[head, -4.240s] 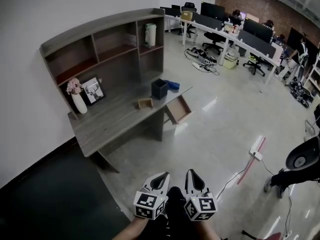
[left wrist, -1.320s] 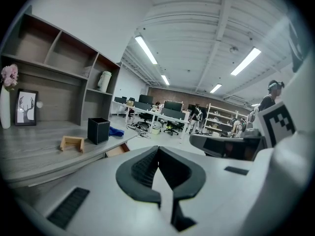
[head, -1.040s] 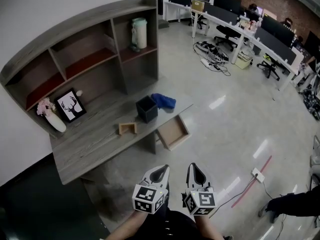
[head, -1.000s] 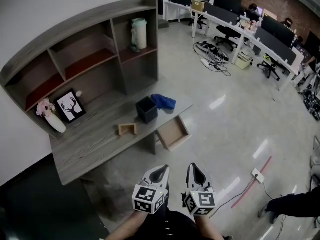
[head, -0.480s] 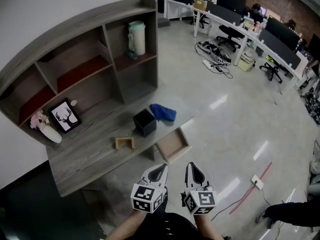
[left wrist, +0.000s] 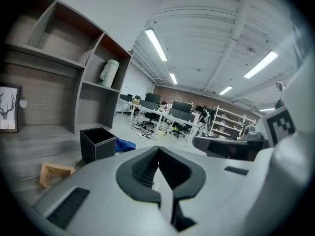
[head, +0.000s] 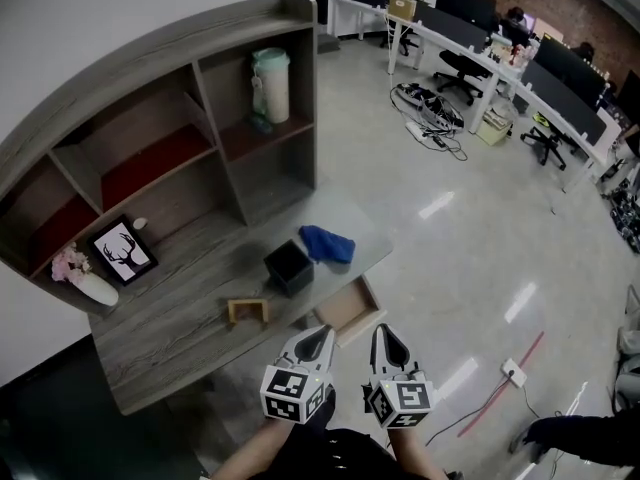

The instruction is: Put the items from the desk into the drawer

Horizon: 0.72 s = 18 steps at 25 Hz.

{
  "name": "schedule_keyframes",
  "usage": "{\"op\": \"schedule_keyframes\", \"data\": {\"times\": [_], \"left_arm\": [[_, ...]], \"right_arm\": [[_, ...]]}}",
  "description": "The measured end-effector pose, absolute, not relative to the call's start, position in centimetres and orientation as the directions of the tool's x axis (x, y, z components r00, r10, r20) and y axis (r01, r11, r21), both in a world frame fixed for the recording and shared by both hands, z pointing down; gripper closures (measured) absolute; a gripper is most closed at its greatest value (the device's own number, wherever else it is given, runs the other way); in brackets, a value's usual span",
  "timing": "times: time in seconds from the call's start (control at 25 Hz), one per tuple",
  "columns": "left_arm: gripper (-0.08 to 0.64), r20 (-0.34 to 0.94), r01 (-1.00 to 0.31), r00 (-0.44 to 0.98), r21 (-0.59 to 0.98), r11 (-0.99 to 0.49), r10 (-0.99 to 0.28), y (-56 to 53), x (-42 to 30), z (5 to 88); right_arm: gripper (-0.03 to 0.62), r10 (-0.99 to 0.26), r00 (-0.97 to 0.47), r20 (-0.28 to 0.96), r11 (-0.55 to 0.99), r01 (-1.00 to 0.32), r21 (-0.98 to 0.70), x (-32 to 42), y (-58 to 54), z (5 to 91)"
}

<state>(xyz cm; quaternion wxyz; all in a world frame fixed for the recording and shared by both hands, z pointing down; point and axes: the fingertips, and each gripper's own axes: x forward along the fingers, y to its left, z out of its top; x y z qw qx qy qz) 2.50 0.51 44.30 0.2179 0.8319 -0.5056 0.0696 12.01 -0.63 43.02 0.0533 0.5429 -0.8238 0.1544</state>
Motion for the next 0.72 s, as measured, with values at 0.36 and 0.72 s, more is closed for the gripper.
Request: {"op": "schedule_keyframes", "data": {"times": [0.36, 0.72], "left_arm": [[0.549, 0.317, -0.867, 0.480, 0.313, -0.387, -0.818, -4.3, 1.1, 44.3], [0.549, 0.310, -0.869, 0.472, 0.324, -0.375, -0.826, -6.5, 0.3, 44.8]], "right_arm": [[0.581, -0.871, -0.415, 0.264, 0.379, -0.908, -0.177, 10.5, -5.2, 43.1], [0.581, -0.855, -0.447, 0.264, 0.414, -0.894, -0.171, 9.0, -7.9, 43.4]]}}
